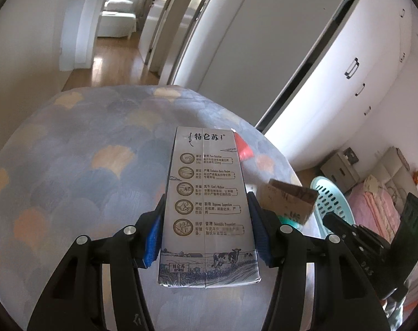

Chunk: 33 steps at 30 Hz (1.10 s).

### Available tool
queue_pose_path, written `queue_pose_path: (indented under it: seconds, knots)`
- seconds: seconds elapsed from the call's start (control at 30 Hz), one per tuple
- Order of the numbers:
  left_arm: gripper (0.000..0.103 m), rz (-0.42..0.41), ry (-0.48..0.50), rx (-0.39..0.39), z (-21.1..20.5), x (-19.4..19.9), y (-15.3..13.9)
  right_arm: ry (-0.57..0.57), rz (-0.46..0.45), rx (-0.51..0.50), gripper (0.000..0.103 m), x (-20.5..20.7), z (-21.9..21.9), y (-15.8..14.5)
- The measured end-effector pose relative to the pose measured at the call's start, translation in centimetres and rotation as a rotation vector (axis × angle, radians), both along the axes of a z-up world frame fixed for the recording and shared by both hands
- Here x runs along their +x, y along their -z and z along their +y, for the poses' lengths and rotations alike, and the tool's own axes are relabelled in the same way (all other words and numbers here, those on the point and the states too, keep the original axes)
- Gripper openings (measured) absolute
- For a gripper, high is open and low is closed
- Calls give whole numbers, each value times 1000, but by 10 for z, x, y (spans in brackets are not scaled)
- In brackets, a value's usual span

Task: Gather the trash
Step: 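Grasp the white milk carton with the left tool while the right tool grasps the cardboard piece, then carry the white carton and cardboard over the green basket and release both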

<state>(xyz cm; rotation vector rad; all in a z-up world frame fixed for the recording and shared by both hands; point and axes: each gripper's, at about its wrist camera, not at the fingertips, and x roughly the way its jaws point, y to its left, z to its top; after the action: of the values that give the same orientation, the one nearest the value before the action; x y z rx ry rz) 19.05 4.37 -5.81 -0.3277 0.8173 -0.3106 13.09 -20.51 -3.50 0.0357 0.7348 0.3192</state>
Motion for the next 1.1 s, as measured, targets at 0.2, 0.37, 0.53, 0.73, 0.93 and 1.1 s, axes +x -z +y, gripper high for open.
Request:
queue_pose_path:
  seconds: [0.2,0.37,0.53,0.73,0.93,1.1]
  knots:
    - [53,-3,9,-5,2,-7,3,61,-31,8,63,-7,-7,-9]
    - [53,-18,12,-5,4,-10,1,137,28,35,62,34,-15,-12]
    - [53,-25,18,-2,3,-11,-1,123,179,36,44,69,-7,14]
    - [53,-51,63,6,-7,-13,-9,89,172,9,4,62,6,15]
    - [53,-127,152,17,-44,-13,-34,141,37,14,3,36,-17,-27]
    - [53,-150,244,10,-94,-6,-46,259,-52,45,3,13,-68,-59]
